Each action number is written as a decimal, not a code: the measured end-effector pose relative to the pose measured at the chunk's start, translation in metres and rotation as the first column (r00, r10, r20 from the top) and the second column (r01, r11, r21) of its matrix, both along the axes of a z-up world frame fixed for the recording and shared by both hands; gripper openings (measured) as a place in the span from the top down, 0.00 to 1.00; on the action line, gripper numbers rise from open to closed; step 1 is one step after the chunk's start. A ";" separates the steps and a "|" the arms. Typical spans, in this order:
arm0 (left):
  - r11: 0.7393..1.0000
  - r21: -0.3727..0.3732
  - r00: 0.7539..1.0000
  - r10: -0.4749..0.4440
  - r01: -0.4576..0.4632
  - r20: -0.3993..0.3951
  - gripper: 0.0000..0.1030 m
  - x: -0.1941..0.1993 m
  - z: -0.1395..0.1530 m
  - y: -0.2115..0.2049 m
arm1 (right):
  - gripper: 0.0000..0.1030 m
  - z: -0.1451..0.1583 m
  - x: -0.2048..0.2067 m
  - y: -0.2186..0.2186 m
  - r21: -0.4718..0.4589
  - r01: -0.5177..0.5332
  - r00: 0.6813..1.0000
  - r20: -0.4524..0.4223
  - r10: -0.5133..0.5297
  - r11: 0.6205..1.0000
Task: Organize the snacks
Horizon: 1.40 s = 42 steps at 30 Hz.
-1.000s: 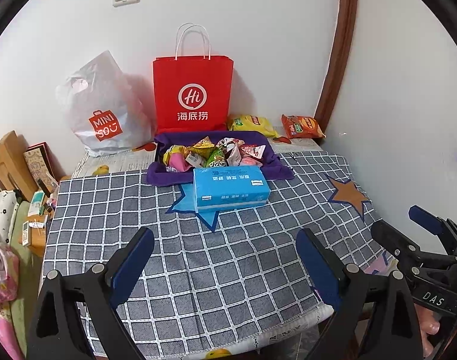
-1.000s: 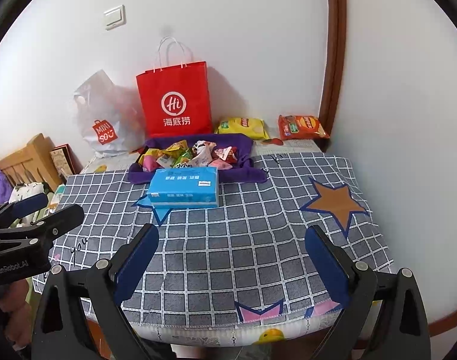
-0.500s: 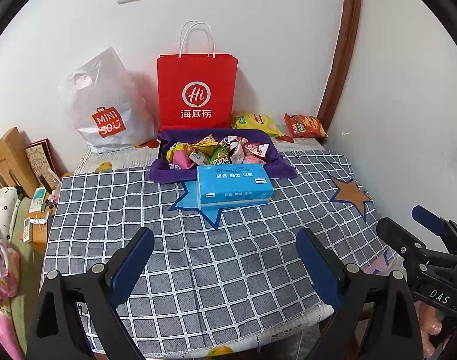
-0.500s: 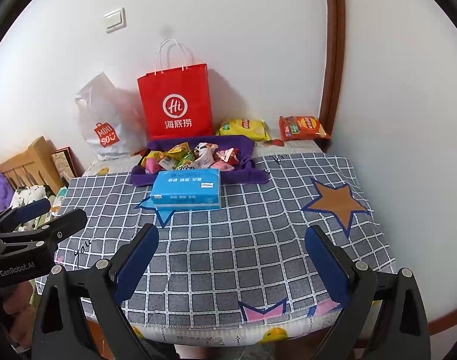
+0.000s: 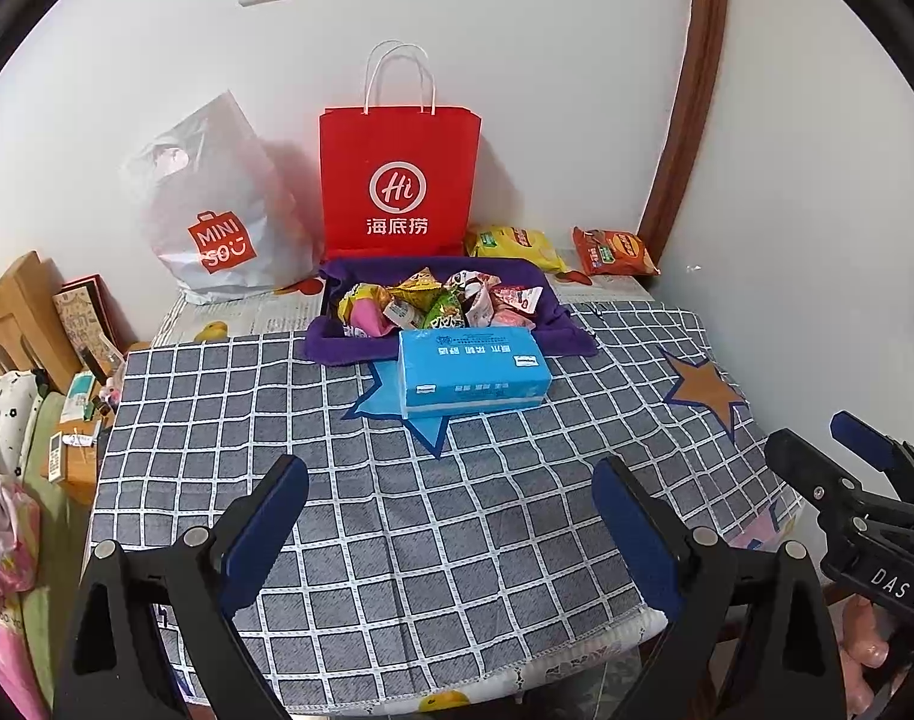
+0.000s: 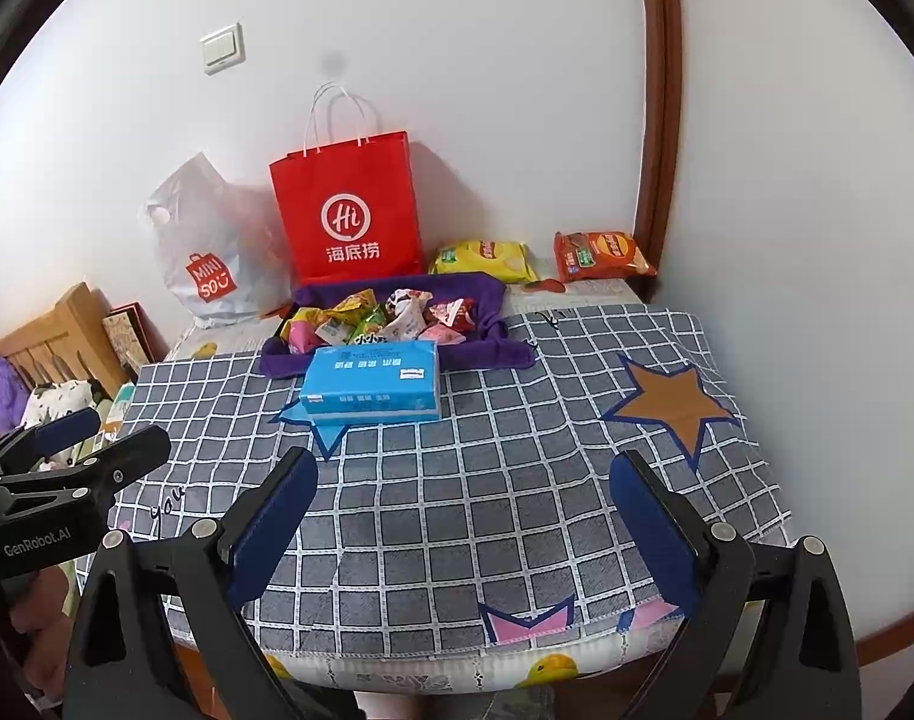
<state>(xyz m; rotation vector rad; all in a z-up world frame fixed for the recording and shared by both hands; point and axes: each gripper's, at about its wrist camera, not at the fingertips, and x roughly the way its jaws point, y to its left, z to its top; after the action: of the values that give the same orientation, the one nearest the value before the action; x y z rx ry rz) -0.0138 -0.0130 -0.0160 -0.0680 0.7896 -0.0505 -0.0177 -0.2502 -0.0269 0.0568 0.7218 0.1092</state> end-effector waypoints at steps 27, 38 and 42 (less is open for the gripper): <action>1.000 -0.005 1.000 0.011 -0.011 0.009 0.07 -0.002 0.005 0.001 | 0.06 0.004 -0.004 0.004 -0.009 -0.012 1.000 0.011 0.012 1.000; 1.000 -0.005 1.000 0.012 -0.012 0.010 0.07 -0.003 0.005 0.001 | 0.06 0.005 -0.005 0.005 -0.007 -0.011 1.000 0.013 0.011 1.000; 1.000 -0.005 1.000 0.011 -0.011 0.012 0.07 -0.004 0.006 0.001 | 0.06 0.005 -0.005 0.004 -0.005 -0.015 1.000 0.016 0.015 1.000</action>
<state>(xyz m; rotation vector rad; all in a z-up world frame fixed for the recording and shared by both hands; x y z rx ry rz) -0.0177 -0.0115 -0.0102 -0.0768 0.7774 -0.0426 -0.0230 -0.2462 -0.0215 0.0455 0.7062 0.1217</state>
